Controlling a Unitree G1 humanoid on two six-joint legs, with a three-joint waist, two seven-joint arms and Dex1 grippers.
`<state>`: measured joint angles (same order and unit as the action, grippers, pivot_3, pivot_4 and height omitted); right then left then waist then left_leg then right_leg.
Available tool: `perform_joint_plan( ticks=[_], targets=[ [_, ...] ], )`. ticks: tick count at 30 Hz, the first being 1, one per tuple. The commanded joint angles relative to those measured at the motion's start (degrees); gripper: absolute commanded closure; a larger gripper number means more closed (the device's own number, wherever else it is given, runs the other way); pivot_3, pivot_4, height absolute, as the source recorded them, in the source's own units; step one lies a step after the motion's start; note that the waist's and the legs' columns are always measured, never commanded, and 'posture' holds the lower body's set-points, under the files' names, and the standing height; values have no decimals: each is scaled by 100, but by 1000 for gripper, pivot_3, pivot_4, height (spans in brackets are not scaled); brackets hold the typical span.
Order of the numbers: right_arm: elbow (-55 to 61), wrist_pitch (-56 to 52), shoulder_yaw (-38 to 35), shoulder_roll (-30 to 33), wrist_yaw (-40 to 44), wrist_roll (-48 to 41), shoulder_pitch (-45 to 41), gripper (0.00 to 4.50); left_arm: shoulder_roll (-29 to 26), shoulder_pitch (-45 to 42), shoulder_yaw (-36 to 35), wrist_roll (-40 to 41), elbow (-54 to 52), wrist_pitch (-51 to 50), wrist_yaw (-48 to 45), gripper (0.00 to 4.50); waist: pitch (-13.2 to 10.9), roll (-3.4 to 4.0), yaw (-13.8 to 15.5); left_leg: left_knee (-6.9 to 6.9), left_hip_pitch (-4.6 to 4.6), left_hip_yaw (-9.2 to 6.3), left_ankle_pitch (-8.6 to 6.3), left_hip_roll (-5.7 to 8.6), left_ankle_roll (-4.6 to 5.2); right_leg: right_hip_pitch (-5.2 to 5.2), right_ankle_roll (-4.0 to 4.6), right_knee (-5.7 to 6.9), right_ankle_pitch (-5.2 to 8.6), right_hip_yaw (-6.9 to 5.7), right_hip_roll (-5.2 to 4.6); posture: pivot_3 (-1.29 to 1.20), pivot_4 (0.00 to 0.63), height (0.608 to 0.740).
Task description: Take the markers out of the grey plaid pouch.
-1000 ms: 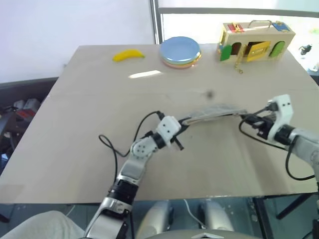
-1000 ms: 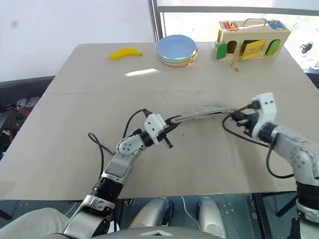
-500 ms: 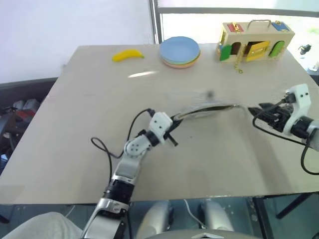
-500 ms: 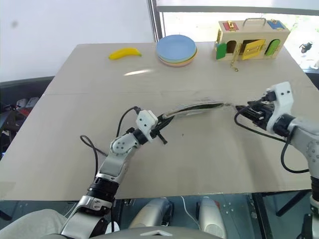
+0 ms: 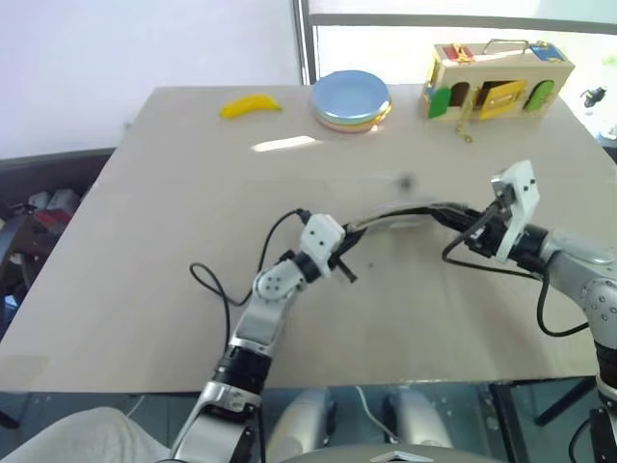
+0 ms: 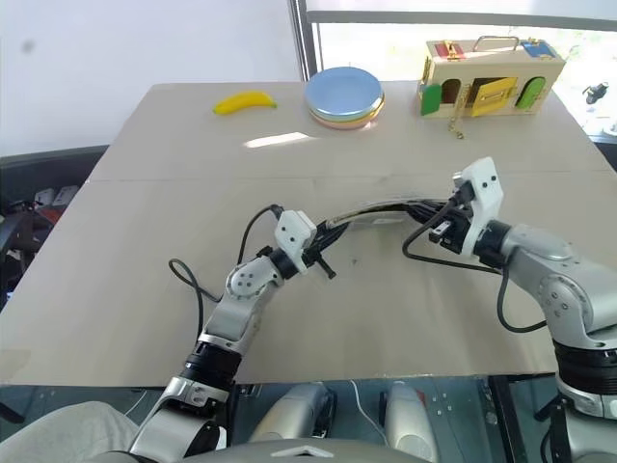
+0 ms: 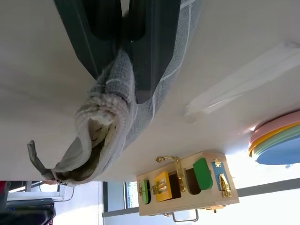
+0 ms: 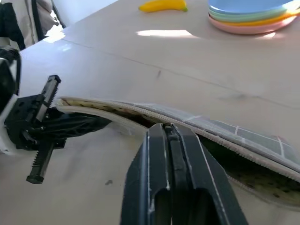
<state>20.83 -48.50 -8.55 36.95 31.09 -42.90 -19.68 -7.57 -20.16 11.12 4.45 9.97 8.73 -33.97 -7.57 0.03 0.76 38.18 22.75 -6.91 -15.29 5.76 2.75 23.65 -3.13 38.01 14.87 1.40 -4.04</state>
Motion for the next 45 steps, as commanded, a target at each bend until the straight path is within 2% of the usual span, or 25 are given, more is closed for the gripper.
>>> perform_joint_plan(
  ticks=[1, 7, 9, 12, 14, 15, 18, 23, 28, 34, 41, 45],
  targets=[
    [-130, 304, 34, -10, 84, 280, 1, 4448, 85, -63, 106, 62, -471, -84, 3, 4500, 0, 0, -2, 0, 0, 0, 0, -1, 0, 0, 0, 0, 0, -1, 0, 0, 150, 740],
    [-365, 432, 135, 18, 148, 634, 79, 4448, 166, -9, 261, 105, -847, -351, -32, 4500, 0, 0, -1, 0, 0, 1, 0, 0, 0, 0, 0, 0, 0, 0, 0, 0, 150, 740],
    [-404, 617, 360, 132, 239, 980, 129, 4448, 199, -34, 281, 139, -948, -483, -10, 4500, 0, 0, -1, 0, 0, 0, 0, -1, 0, 0, 0, 0, 0, 0, 1, 0, 150, 740],
    [-469, 1157, 933, 626, 818, 1662, -36, 4448, 330, -29, 331, 443, -1206, -937, -94, 4500, 0, 0, 0, 1, 0, 3, 0, 0, 0, 0, 0, 0, 0, 2, 0, 0, 150, 740],
    [-554, 1667, 1401, 1230, 1317, 2343, -262, 3946, 469, 7, 249, 887, -1425, -1505, -119, 4500, -1, 0, -2, 2, 1, 2, 0, 1, 0, 0, 0, -2, 0, -1, 0, 0, 150, 740],
    [-591, 1900, 1634, 1583, 1619, 2685, -402, 3536, 515, 26, 199, 1124, -1529, -1774, -154, 4500, -2, 1, -2, 3, 2, 4, 0, 2, 0, 0, 0, -1, 0, 0, 0, 0, 150, 740],
    [-590, 1981, 1957, 2106, 2257, 2984, -871, 2448, 551, 100, 91, 1627, -1719, -2479, -214, 4500, -2, 0, -16, 3, 1, 3, 0, 0, 0, 1, -1, -1, 0, -7, 2, 0, 150, 740],
    [-566, 2065, 2358, 2543, 3135, 3384, -1266, 107, 509, 293, 45, 2516, -2070, -3540, -416, 4500, -4, -3, -7, 0, 0, 2, 0, -6, -1, 0, 0, -4, 1, -3, 4, 0, 150, 740],
    [-510, 1834, 2589, 2706, 4006, 3421, -1709, 48, 449, 306, -189, 3365, -2328, -4556, -399, 4500, -6, -5, 4, 4, 5, 0, 0, -4, -1, 1, 0, -6, 0, -3, 0, 0, 150, 740],
    [-680, 2145, 3133, 2489, 4980, 3543, -2012, 48, 302, 255, -361, 3593, -2161, -5182, -198, 4500, -7, -7, 4, 4, 4, -1, -1, -5, -1, 0, 0, -7, 1, -4, 1, 0, 150, 740],
    [-1671, 2766, 3896, 1763, 5304, 4415, -2514, 48, 126, 168, -367, 3478, -1801, -5286, -258, 4500, -8, -11, -7, 5, -1, 0, 0, -5, -3, -1, 0, -3, 0, -3, 2, 0, 150, 740],
    [-2359, 3156, 4122, 1473, 5163, 4940, -2557, 48, 22, 254, -227, 3398, -1810, -5270, -318, 4500, -7, -16, -7, 6, 0, 1, 0, -3, -3, -2, 0, -6, 0, -2, 0, 0, 150, 740]
  ],
)
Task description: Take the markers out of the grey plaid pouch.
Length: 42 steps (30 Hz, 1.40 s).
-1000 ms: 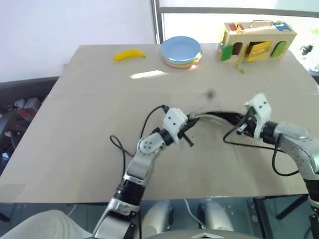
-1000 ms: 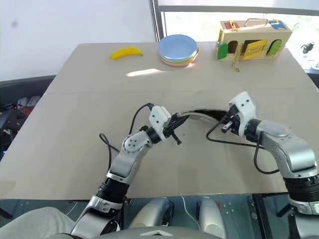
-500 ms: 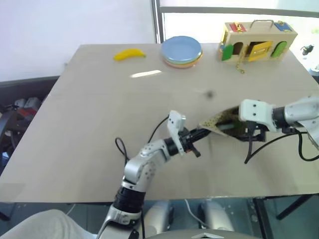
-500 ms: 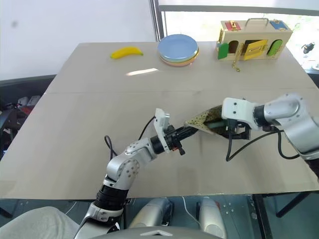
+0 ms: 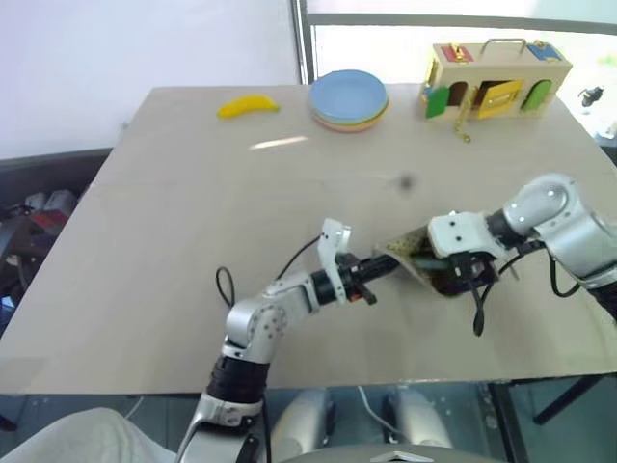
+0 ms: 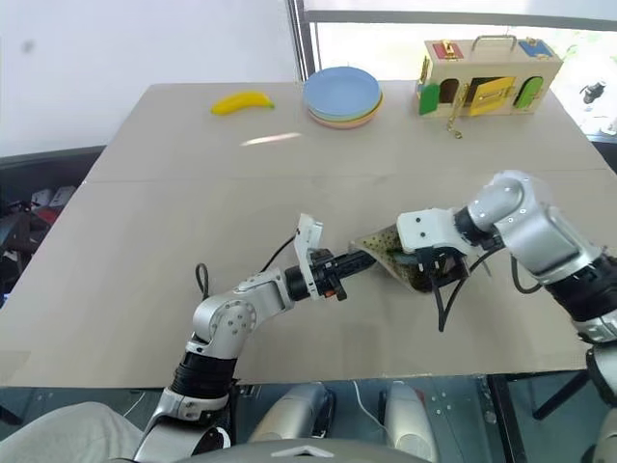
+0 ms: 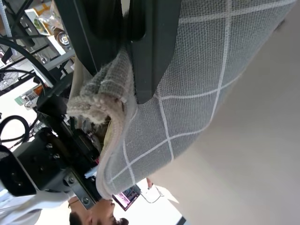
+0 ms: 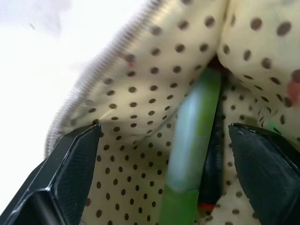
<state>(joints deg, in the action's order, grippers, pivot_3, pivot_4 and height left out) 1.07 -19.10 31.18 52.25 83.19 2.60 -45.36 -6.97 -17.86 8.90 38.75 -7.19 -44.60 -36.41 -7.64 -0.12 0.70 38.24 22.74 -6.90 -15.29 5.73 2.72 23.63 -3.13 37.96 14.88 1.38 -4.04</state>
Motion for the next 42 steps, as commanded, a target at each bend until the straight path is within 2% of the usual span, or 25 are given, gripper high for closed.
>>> perform_joint_plan(
  ticks=[1, 8, 18, 19, 20, 23, 25, 29, 31, 42],
  targets=[
    [-503, 281, 170, -102, -79, 490, 31, 48, -29, 37, -12, -24, -101, 59, -58, 4500, 1, -1, -5, 0, 0, 0, 0, 0, 0, 0, 0, 0, 0, 0, 0, 0, 150, 740],
    [-905, 765, 154, -170, -227, 926, 292, 48, 12, 57, -82, 36, -113, 12, 25, 4500, 8, -10, -4, 1, -10, -1, 0, -1, -1, -10, 0, 2, 0, 0, 1, 0, 150, 740],
    [-808, 1041, -33, -143, -292, 1049, 585, 48, -30, 9, -43, -36, -9, 39, -38, 4500, 11, -14, -1, 1, -11, -4, 0, -1, -1, -12, 0, 1, 0, -4, 1, 0, 150, 740],
    [-813, 1078, -53, -156, -312, 1056, 603, 565, -33, 7, -38, -41, -7, 39, -41, 4500, 12, -16, 0, 1, -11, -5, 0, -1, -1, -12, 0, 1, 0, -5, 1, 0, 150, 740],
    [-819, 1127, -75, -173, -332, 1066, 621, 833, -35, 8, -36, -42, -9, 37, -43, 4500, 13, -17, -2, 1, -12, -6, 0, -1, -1, -14, 0, 1, 0, -6, 1, 0, 150, 740],
    [-795, 1227, -147, -242, -418, 1074, 697, 2064, -49, 19, -16, -46, -20, 24, -51, 4500, 14, -20, -6, 2, -24, -5, 0, -1, -1, -22, 0, 1, 0, -4, 1, 0, 150, 740],
    [-768, 1243, -189, -287, -408, 1054, 743, 2064, -60, 23, -4, -48, -27, 16, -58, 4500, 15, -22, -1, 3, -38, -3, 0, -1, -1, -32, 0, 1, 0, -1, 1, 0, 150, 740],
    [-785, 1257, -281, -368, -412, 1090, 767, 2861, -73, 18, -5, -52, -23, 5, -60, 4500, 17, -27, -7, -9, -89, -4, -2, -2, -1, -86, 1, -6, 1, -1, 2, 0, 150, 740],
    [-818, 1287, -311, -392, -428, 1148, 766, 3575, -84, 22, -6, -53, -37, -4, -55, 4500, 17, -27, -6, -10, -99, -7, -3, -2, -2, -98, 1, -9, 1, -6, 1, 0, 150, 740],
    [-697, 1282, -494, -531, -409, 1123, 775, 3575, -151, 34, 20, -61, -66, -14, -69, 4500, 19, -30, -26, -9, -102, -8, -3, -3, -2, -98, 1, -7, 1, -5, 2, 0, 150, 740]
  ],
)
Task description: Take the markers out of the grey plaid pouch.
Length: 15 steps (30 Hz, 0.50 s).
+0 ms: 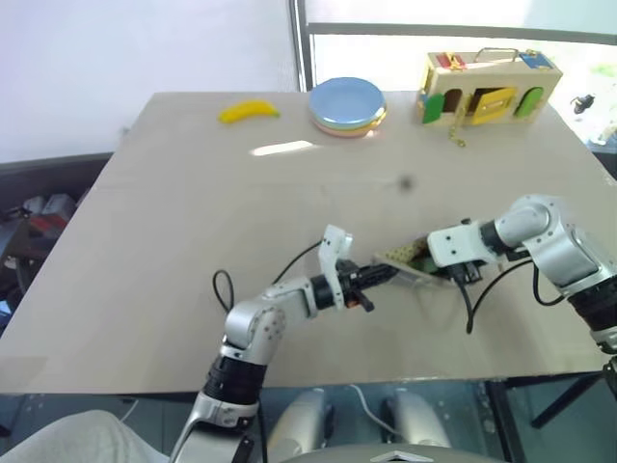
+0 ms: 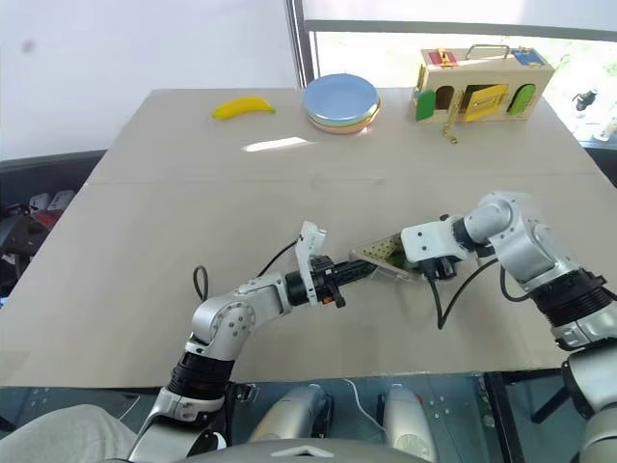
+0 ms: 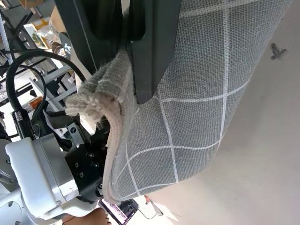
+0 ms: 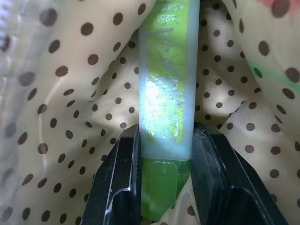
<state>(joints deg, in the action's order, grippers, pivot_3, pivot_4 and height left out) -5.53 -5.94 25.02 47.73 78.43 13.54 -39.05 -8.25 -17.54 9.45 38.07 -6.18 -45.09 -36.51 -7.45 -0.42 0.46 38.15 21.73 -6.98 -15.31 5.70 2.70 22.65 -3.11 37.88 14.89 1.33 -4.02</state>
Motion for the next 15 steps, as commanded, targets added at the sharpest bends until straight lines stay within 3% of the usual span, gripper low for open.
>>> perform_joint_plan(
  ticks=[1, 10, 15],
  targets=[
    [35, -78, 67, -78, 90, -22, 139, 3575, -25, 6, -25, 0, -168, 39, -61, 4500, 0, 0, -4, 0, 0, 0, 0, 0, 0, 0, 0, 0, 0, 0, 0, 0, 150, 740],
    [948, -1119, -727, -4, 446, -1106, 142, 3575, -32, 18, 36, -187, -156, 218, -39, 4500, -13, 6, 25, -7, 24, -2, 0, 1, 0, 21, 0, -4, 0, -1, -2, 0, 150, 740],
    [1485, -2190, -1310, 35, 484, -1951, 146, 3575, -120, -97, 86, -814, -65, 1084, 19, 4500, -25, 11, 39, -9, 40, -9, 0, 1, 0, 32, 0, -15, 0, -8, -4, 0, 150, 740]
  ],
)
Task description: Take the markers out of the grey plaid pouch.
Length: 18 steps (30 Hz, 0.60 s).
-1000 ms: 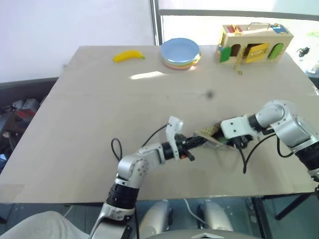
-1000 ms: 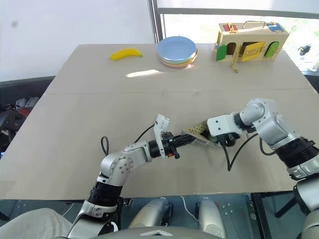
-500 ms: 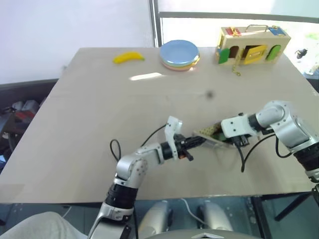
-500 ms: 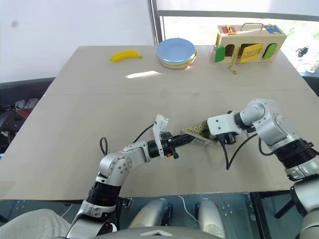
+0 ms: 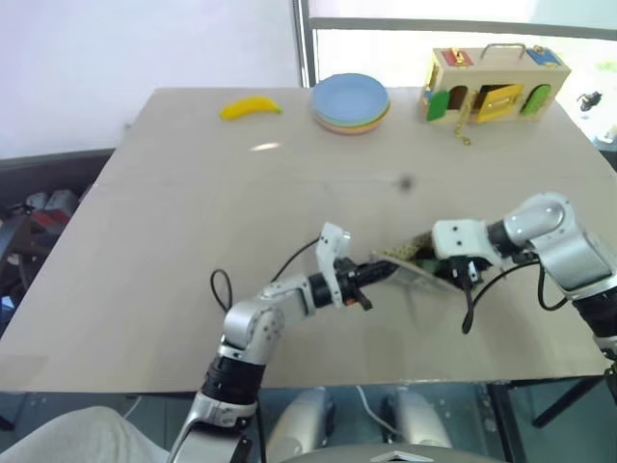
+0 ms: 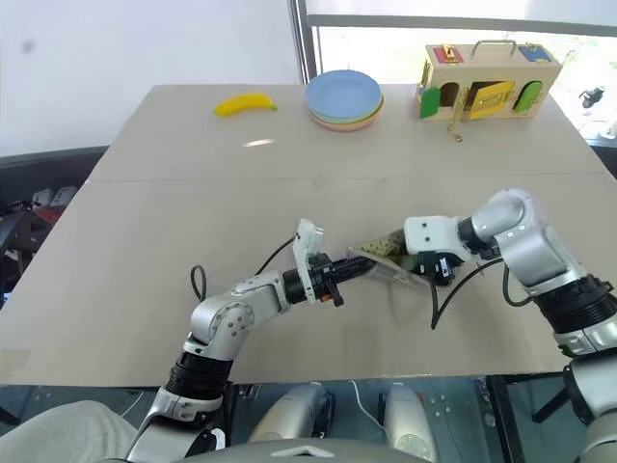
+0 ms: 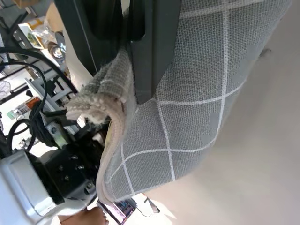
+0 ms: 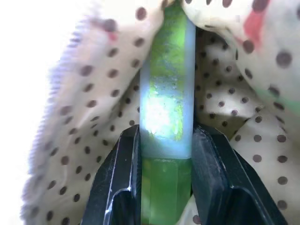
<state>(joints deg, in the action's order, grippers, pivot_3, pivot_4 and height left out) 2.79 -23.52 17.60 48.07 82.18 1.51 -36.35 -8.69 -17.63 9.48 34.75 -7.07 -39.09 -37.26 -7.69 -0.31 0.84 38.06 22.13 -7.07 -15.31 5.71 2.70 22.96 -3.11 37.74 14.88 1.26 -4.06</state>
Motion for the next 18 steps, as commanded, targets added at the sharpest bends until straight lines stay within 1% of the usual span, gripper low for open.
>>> perform_joint_plan(
  ticks=[1, 4, 7, 13, 18],
  targets=[
    [734, -577, -652, 10, 74, -849, -129, 3575, -128, -117, 137, -673, 49, 700, 90, 4500, -1, 0, 2, 0, 6, 0, 0, 0, 0, 6, 0, 0, 0, 0, 0, 0, 150, 740],
    [877, -807, -838, -37, -113, -1021, -178, 3575, -182, -162, 248, -993, 116, 1119, 81, 4500, -1, 0, 3, -1, 18, 0, 0, 0, 0, 17, 0, 0, 0, -1, -1, 0, 150, 740],
    [854, -731, -940, -116, -449, -970, -278, 3575, -208, -174, 354, -1132, 100, 1356, -22, 4500, -1, 0, -5, 2, 49, 2, 1, 1, 0, 48, 0, 4, -1, 1, -1, 0, 150, 740],
    [589, 299, -403, 97, -860, -121, -125, 3575, -255, -23, 544, -1192, -19, 1444, -275, 4500, -1, 0, -1, 2, 71, 3, 1, 3, 0, 71, 0, 6, 0, 1, -1, 0, 150, 740],
    [470, 549, -276, 11, -1130, 153, -165, 3575, -282, 56, 583, -1187, -95, 1430, -371, 4500, -1, 0, -3, 3, 71, 3, 2, 3, 0, 71, 0, 9, 0, 1, 0, 0, 150, 740]
  ],
)
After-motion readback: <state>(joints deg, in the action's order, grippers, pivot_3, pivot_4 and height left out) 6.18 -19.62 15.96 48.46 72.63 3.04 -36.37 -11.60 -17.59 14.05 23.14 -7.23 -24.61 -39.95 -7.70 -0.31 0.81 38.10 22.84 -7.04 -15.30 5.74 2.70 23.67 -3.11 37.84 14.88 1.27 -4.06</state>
